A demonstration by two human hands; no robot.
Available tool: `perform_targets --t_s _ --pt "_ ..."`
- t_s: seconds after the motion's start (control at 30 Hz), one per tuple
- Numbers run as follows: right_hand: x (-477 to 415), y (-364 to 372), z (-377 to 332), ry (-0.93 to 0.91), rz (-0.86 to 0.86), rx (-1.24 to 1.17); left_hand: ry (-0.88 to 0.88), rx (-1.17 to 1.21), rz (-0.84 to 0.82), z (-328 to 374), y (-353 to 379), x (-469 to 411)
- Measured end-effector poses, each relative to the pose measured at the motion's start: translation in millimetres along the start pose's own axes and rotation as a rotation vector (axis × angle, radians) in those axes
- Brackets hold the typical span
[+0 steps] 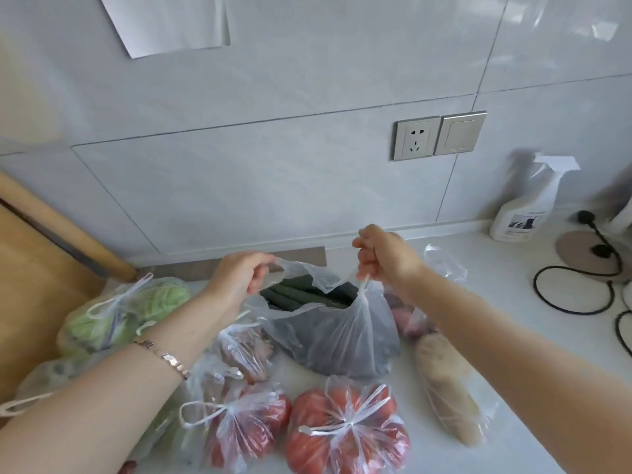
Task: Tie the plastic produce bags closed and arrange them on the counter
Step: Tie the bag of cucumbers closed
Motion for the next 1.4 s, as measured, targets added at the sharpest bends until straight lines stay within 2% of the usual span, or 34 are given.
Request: perform_targets --t_s 0.27,0.43,0.63,0.73,0.8,0.9,1.0,1.07,1.17,1.2,1.3,1.4 --pt "10 -21 -18 -0.014 0.149 0.253 0.023 0.205 -0.192 10 6 16" --pt "3 1 7 0.054 -0.009 0.285 -0.001 0.148 -0.316 3 28 -17" --pt "-24 32 26 0.1 -0.219 0.182 0.097 -0.195 -0.575 2 73 -58" --pt "-39 33 27 0.066 -0.172 0.119 0.16 -0.238 -0.661 5 87 -68" --pt "-46 28 30 0.081 -0.143 0.142 0.227 -0.326 -0.66 3 88 -76" --pt "-50 12 36 0.113 -0.058 0.164 0.287 -0.576 -0.55 -8 82 -89" --pt "-56 -9 54 0.139 0.044 -0.021 0.31 -0.655 -0.47 -21 71 -89" --pt "-58 -25 75 0.189 0.13 -0.164 0.313 -0.545 -0.43 -32 55 -88" --pt "-57 -49 117 0.263 0.276 -0.473 0.066 -0.277 -0.35 -64 21 -101" --pt "-56 -55 132 0.302 0.318 -0.541 -0.04 -0.278 -0.369 -76 16 -104" --pt "-52 -59 168 0.393 0.377 -0.69 -0.237 -0.611 -0.551 -96 27 -104" --pt "-62 -61 170 0.325 0.404 -0.814 -0.103 -0.858 -0.631 -77 48 -106"
Point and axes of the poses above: each hand's wrist, its own x-axis away from the middle knuckle, its own y-axis out of the palm, z = x × y, the point moved 8 cm from there along -x, towards the middle knuckle, and after that the axes turned 15 degrees about -z, right-handed, at the moved point
